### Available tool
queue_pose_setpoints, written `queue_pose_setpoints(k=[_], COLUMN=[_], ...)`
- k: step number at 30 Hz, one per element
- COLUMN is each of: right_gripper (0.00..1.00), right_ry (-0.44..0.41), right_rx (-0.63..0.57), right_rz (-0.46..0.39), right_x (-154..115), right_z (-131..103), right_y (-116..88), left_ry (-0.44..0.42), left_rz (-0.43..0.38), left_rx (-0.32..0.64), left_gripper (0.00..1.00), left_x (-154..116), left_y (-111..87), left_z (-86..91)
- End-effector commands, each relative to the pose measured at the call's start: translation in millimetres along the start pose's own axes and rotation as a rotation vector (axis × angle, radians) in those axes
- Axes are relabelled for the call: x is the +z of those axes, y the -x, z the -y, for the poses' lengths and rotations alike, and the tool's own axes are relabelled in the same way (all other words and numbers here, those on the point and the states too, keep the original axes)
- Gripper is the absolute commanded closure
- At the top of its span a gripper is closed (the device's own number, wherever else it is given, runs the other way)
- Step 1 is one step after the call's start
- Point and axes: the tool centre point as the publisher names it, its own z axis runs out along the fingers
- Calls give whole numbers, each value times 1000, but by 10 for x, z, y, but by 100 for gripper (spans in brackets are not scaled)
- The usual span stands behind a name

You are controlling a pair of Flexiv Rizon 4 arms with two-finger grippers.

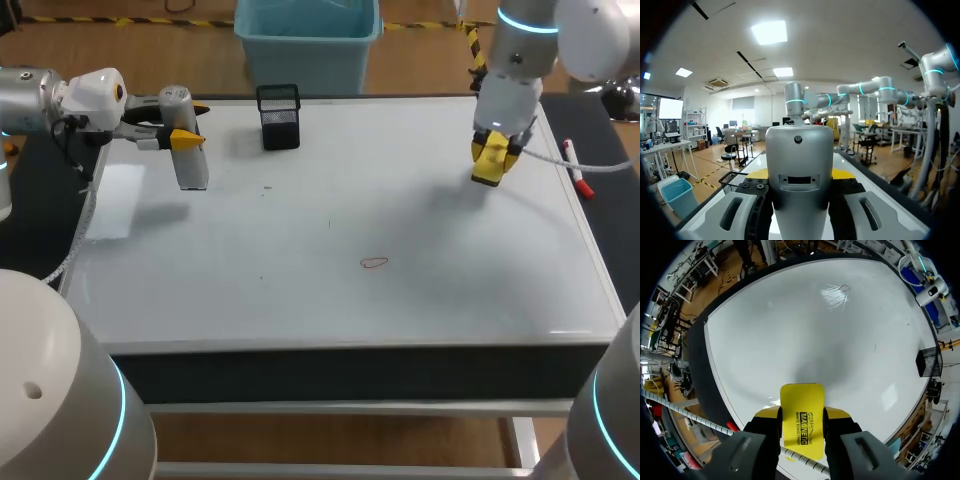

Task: Pick up the inspection probe, press it on each red-marked spot on the whiteboard one by one, put down the probe, pick up the eraser, and wipe off all the red marks.

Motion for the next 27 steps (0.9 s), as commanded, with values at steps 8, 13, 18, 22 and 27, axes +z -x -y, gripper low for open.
queue_pose_setpoints(k=[8,13,18,22,27], right_gripper=[100,100,100,100,100], right_ry=[-5,-5,-5,-5,-5], right_rx=[10,10,10,10,10], right_rz=[19,19,19,19,19], right_x=[-44,-44,-44,-44,-44], right_z=[-5,-5,-5,-5,-5], right_y=[-74,-74,-74,-74,-74], left_ry=[3,3,3,28,24], left_rz=[4,4,4,-27,-96], left_rx=[2,2,2,8,9], left_gripper=[100,100,100,100,100], left_x=[5,5,5,151,461], left_y=[-19,-19,-19,-168,-438], left_z=[21,21,21,7,50])
